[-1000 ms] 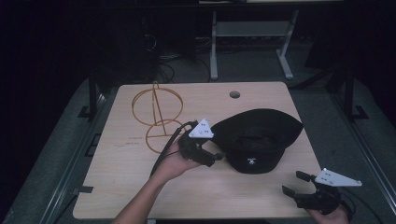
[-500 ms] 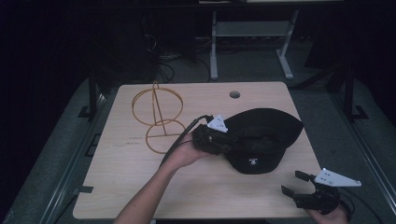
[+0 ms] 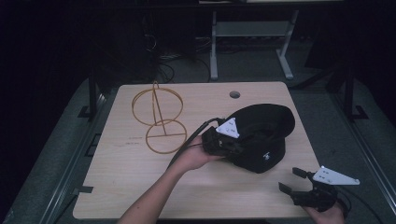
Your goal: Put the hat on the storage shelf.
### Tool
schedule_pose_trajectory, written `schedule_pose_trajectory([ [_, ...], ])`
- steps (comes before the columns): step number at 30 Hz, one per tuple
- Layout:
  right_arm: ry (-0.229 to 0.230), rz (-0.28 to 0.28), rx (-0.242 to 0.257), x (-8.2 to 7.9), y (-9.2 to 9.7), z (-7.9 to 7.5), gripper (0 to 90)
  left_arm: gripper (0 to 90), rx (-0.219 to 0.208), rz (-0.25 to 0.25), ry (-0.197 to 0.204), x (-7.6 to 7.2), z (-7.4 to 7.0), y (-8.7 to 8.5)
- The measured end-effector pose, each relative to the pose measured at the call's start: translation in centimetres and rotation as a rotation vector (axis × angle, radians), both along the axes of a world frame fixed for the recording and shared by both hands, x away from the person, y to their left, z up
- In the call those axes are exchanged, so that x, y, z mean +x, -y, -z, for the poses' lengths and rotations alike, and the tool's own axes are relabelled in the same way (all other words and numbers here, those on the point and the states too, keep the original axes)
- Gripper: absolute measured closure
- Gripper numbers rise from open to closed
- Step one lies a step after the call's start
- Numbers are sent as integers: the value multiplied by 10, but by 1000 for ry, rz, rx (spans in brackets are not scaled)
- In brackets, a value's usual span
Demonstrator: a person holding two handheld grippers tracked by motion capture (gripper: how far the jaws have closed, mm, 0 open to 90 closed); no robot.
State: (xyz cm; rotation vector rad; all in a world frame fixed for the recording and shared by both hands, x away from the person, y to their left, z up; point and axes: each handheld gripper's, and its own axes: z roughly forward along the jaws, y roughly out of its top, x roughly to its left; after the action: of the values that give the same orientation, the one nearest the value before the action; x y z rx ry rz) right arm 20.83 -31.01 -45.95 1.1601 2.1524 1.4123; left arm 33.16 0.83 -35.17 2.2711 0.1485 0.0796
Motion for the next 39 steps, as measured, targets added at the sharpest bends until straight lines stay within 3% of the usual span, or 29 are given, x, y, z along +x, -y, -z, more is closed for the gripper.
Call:
schedule_pose_trajectory([
  [4,42,-13,3,1,-7,-5,152,854,-15,4,-10,-3,-8,9],
  [8,56,-20,-2,4,-13,-7,152,855,-28,-6,-23,-4,-17,20],
  [14,98,-34,-28,9,-27,-11,155,855,-38,-9,-39,-4,-25,35],
  [19,126,-13,-67,19,-34,-12,163,856,-52,0,-54,-5,-29,45],
  [21,145,6,-97,25,-37,-10,220,856,-55,11,-55,-6,-31,50],
  [24,153,12,-91,29,-37,-10,295,856,-55,23,-49,-9,-34,55],
  [25,172,12,-87,32,-37,-10,390,856,-54,31,-47,-10,-35,57],
  [26,172,12,-87,32,-37,-10,390,856,-57,33,-48,-10,-36,58],
  [27,179,19,-79,34,-36,-11,518,855,-58,38,-45,-11,-37,59],
  [28,179,19,-79,34,-36,-11,518,855,-58,39,-45,-11,-37,59],
  [30,176,2,-58,37,-36,-10,698,856,-60,37,-42,-11,-38,59],
  [32,189,-14,-62,37,-36,-10,733,856,-55,36,-38,-11,-38,59],
  [33,195,-16,-73,36,-39,-10,818,856,-53,33,-35,-11,-37,58],
  [34,195,-16,-73,36,-39,-10,818,856,-54,31,-35,-11,-37,57],
  [35,214,-16,-82,34,-39,-11,875,855,-58,25,-37,-10,-37,56],
  [39,218,-17,-93,33,-39,-12,885,829,-49,10,-25,-9,-35,51],
])
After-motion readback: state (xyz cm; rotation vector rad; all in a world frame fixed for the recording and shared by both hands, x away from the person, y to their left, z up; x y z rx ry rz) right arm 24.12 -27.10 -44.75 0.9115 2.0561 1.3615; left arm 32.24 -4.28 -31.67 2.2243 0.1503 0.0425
